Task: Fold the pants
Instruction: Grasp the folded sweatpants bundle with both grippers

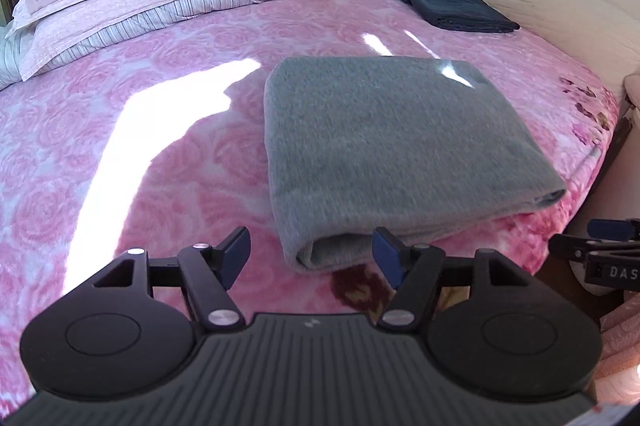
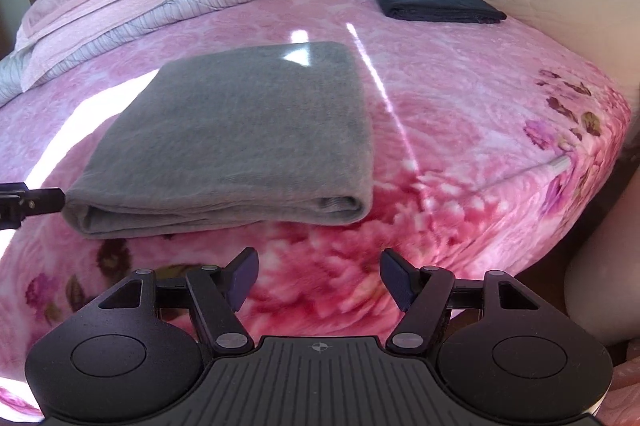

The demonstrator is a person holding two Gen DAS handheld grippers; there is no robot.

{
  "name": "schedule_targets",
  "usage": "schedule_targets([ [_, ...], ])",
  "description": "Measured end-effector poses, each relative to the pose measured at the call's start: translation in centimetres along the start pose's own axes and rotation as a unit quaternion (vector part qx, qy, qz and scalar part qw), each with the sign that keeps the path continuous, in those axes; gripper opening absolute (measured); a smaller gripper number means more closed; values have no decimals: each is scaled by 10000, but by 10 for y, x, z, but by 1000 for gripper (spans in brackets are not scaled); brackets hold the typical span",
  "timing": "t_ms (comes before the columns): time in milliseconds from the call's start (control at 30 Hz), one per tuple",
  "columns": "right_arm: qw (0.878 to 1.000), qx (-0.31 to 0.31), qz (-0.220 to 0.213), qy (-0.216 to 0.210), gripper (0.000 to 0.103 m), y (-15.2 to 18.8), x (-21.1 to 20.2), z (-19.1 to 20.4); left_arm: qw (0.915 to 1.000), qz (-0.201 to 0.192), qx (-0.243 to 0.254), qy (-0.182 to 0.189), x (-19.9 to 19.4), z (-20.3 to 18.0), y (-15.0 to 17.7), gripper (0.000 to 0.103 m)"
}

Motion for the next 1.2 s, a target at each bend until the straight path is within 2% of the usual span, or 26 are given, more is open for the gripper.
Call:
schedule_targets([
  [200,9996,-20,-98,254,64,-22,13,-33,9999,-37,-81,64,23,20,-22,64],
  [300,9988,276,-177,370,64,-39,20,-59,9994,-102,-285,156,32,36,-35,66],
  [367,9976,593,-183,292,64,-51,26,-75,9987,-120,-436,222,39,49,-41,69],
  [400,9966,785,-201,154,64,-57,29,-80,9985,-114,-473,244,42,54,-43,72],
  [467,9917,1214,-186,-387,64,-68,38,-85,9979,-68,-547,342,52,63,-45,75],
  [533,9789,1711,-5,-1112,65,-77,53,-85,9950,4,-811,580,63,71,-46,77],
  [633,9614,2092,343,-1753,68,-86,79,-78,9847,74,-1367,1082,81,82,-45,77],
  [733,9505,2102,565,-2216,70,-94,104,-64,9762,144,-1697,1344,98,93,-45,77],
  [900,9376,2188,956,-2528,70,-104,148,-44,9567,213,-2239,1850,125,107,-50,77],
  [1000,9201,2322,1110,-2951,70,-109,166,-37,9478,213,-2378,2115,139,108,-56,77],
  [1033,9102,2381,1194,-3171,70,-110,170,-34,9466,226,-2387,2155,143,108,-58,77],
  [1067,9044,2385,1269,-3304,70,-111,175,-31,9445,222,-2391,2242,147,107,-61,76],
  [1133,8958,2296,1308,-3574,70,-114,183,-27,9361,259,-2457,2503,156,102,-64,65],
  [1167,8917,2243,1355,-3691,69,-115,186,-25,9331,291,-2496,2573,161,99,-64,63],
  [1200,8888,2148,1391,-3801,67,-118,189,-22,9336,293,-2473,2575,165,96,-65,63],
])
Point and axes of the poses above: each gripper's, at about its wrist camera, not at the fingertips, and x roughly the way its jaws point, z to its left, y to its underside, the point moved 9 cm from there along x, roughly the way its jaws point, and after that the axes turned 14 degrees about y, right-handed, at the moved point
